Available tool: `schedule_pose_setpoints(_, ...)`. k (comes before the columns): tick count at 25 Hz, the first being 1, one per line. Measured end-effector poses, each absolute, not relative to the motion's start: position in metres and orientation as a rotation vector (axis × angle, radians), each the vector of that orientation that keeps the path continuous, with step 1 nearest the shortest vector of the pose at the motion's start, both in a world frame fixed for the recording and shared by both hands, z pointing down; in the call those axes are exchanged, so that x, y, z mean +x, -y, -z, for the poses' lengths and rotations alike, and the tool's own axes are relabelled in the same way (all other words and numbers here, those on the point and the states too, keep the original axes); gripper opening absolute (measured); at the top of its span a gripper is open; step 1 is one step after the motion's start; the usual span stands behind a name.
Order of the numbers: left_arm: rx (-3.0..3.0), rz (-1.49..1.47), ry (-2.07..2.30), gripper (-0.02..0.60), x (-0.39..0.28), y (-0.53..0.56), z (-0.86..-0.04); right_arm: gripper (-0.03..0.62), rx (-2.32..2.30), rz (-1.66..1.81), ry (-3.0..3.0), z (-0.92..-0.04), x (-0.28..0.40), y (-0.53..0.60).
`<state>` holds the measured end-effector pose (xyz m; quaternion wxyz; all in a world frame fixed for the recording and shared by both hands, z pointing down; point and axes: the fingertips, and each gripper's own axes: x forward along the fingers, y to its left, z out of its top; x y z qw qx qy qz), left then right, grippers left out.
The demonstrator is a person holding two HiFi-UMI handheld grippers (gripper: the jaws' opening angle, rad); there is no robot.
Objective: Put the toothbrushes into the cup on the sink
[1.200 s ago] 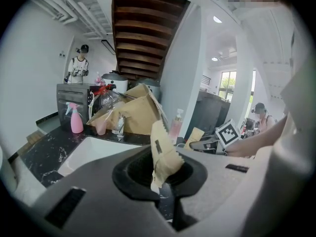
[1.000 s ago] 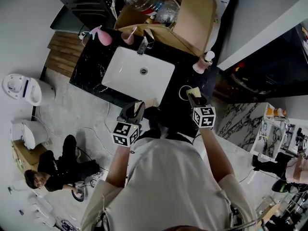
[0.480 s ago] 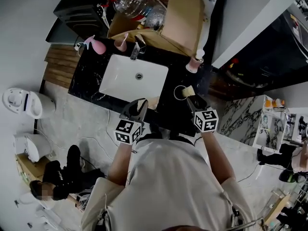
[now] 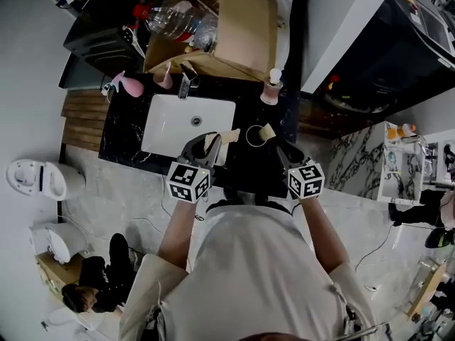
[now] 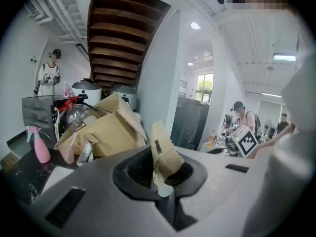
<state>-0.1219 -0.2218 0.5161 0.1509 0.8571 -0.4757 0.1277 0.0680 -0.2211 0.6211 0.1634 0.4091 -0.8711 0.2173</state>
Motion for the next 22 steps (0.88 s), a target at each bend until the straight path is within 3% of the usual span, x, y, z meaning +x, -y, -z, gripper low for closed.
schedule_pose_setpoints(9,2.523,-0.394,1.248,0.034,-0.081,0.239,-0.524,0.041,1.224,-0.596,2.506,-0.61,0.089,0.209)
schedule_pose_setpoints(22,2.508,-0.603,1.183,0.034,-0.044,0.257,-0.59,0.041,1.335,-0.588,2.463,-0.606,0.125,0.191)
